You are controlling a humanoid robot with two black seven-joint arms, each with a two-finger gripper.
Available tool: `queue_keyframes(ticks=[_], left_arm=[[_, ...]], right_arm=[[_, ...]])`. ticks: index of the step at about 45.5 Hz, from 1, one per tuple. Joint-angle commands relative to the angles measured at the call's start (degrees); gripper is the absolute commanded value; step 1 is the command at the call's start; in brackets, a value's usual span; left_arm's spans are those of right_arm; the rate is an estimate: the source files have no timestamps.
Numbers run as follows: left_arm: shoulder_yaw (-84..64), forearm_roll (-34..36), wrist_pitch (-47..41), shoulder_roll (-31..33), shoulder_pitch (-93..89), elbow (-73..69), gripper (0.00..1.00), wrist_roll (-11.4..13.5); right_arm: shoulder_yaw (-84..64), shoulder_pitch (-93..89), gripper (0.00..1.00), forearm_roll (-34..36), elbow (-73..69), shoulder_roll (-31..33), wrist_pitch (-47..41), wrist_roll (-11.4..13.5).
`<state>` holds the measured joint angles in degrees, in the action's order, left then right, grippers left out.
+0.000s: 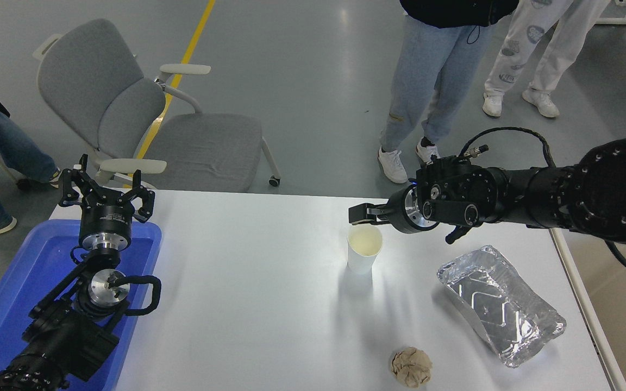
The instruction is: Pick up paper cup place in dustbin
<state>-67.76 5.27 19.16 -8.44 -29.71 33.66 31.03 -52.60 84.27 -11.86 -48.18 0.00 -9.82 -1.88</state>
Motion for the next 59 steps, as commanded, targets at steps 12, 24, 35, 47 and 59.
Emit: queue_keyframes(ticks=[12,24,35,47,59], left_arm=[[0.0,0.0,0.0,0.0,0.0,0.0,0.99,0.0],[0.0,0.0,0.0,0.0,0.0,0.0,0.99,0.0],[0.0,0.0,0.0,0.0,0.0,0.0,0.99,0.0],[0.0,0.0,0.0,0.0,0.0,0.0,0.99,0.0],[0.0,0.0,0.0,0.0,0.0,0.0,0.99,0.0]], right_arm=[[3.29,-6.49,1.0,-5.45,5.55,0.0,0.5,0.04],[3.29,-7.63,0.98,-5.71,6.34,0.0,0.5,0.04],[3.38,-8.51,0.92,-6.07,7.13,0.0,0.5,0.04],[3.29,-8.95,0.62,-7.38,7.22,0.0,0.59,0.04],[3.29,-9.22,0.48,-7.91,7.22,0.0,0.59,0.39]])
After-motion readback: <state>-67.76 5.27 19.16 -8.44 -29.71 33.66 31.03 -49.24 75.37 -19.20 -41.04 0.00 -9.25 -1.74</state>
